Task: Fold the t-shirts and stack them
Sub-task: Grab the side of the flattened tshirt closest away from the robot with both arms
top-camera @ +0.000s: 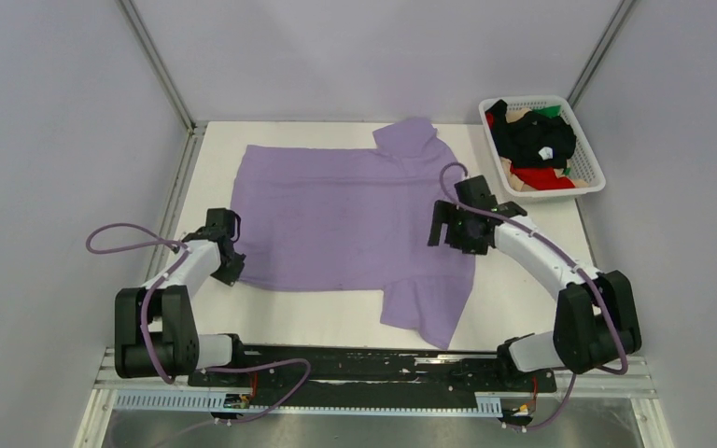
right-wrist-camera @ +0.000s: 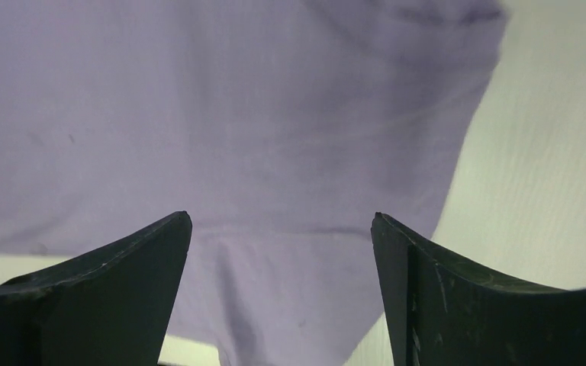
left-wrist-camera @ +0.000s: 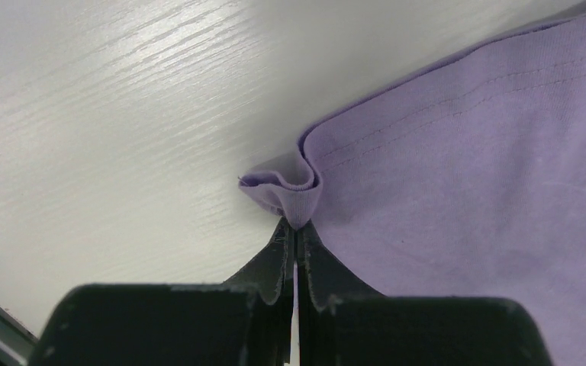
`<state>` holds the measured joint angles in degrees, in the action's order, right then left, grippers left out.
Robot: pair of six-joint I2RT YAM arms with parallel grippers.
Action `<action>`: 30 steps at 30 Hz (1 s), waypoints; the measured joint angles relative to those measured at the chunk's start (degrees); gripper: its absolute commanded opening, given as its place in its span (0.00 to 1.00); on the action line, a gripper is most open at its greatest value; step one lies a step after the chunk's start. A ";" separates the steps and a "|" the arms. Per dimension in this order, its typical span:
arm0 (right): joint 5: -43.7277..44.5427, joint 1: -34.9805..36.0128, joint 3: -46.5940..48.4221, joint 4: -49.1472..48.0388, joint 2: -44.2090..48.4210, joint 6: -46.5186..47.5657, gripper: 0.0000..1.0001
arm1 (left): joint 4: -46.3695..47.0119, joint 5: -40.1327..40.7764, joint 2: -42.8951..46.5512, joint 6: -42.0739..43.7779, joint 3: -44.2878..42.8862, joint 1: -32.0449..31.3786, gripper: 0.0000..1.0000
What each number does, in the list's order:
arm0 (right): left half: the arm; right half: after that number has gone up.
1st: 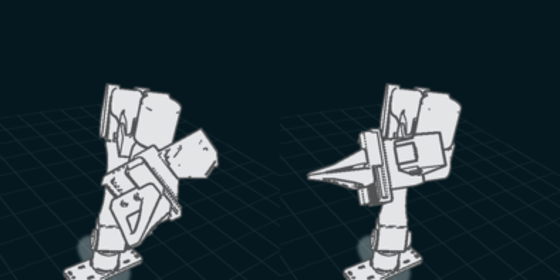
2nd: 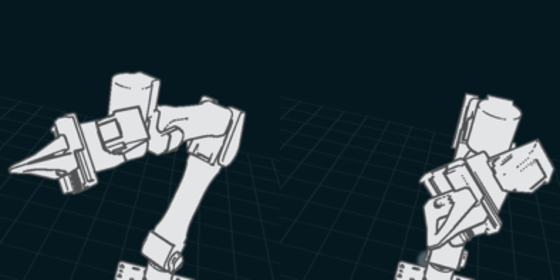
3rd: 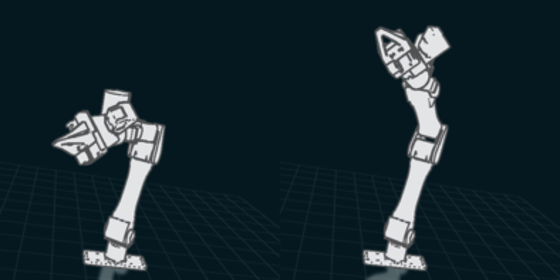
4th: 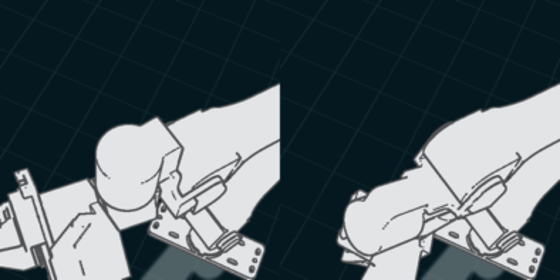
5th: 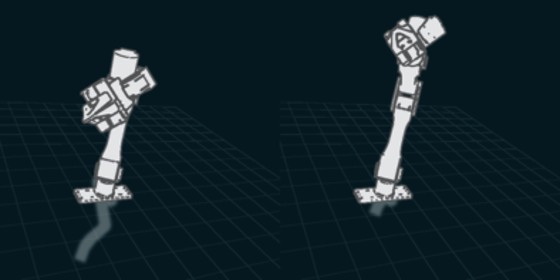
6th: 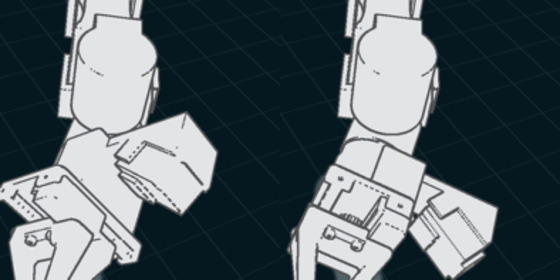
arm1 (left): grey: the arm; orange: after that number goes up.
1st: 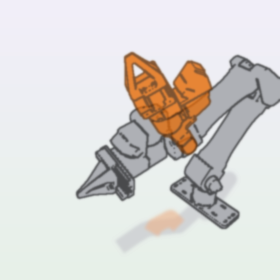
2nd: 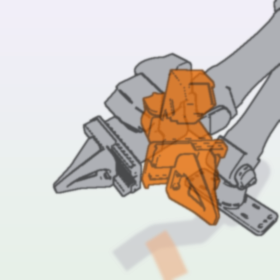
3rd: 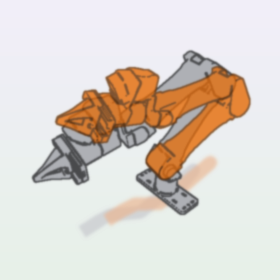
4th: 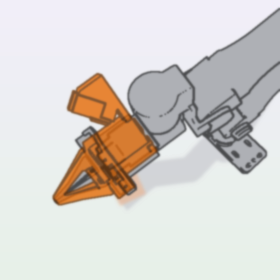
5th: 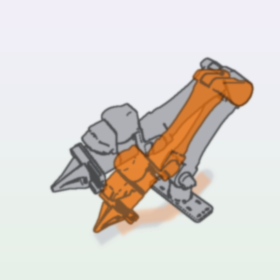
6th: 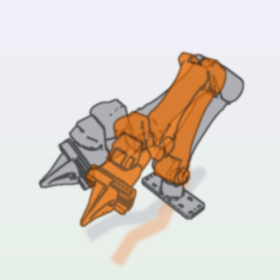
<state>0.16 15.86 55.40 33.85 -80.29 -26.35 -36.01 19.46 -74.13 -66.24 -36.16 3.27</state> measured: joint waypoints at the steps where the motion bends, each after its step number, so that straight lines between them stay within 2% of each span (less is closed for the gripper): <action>1: -0.24 2.19 -0.55 2.36 0.04 0.09 0.80 | -0.04 -0.15 -0.63 0.63 -0.44 0.04 0.00; 8: -7.69 14.08 -4.02 13.99 5.57 -1.22 0.72 | 0.72 -1.66 -1.70 3.89 -1.20 0.31 0.00; 12: -9.73 18.47 -6.25 16.28 7.82 -4.07 0.58 | 1.62 -3.06 -1.36 5.03 -1.01 0.35 0.00; 18: -10.23 25.51 -11.96 19.50 8.15 -8.52 0.51 | 3.08 -6.49 1.90 5.97 1.46 0.50 0.00; 24: -7.82 31.06 -12.28 18.14 4.15 -11.15 0.48 | 2.82 -7.48 5.20 6.78 2.89 0.50 0.00; 30: -5.38 32.39 -12.37 13.86 -1.62 -13.05 0.42 | 2.82 -7.58 6.25 7.69 2.89 0.50 0.00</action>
<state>-5.21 48.25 43.03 47.70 -81.91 -39.40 -33.19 11.88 -67.88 -58.54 -33.28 3.77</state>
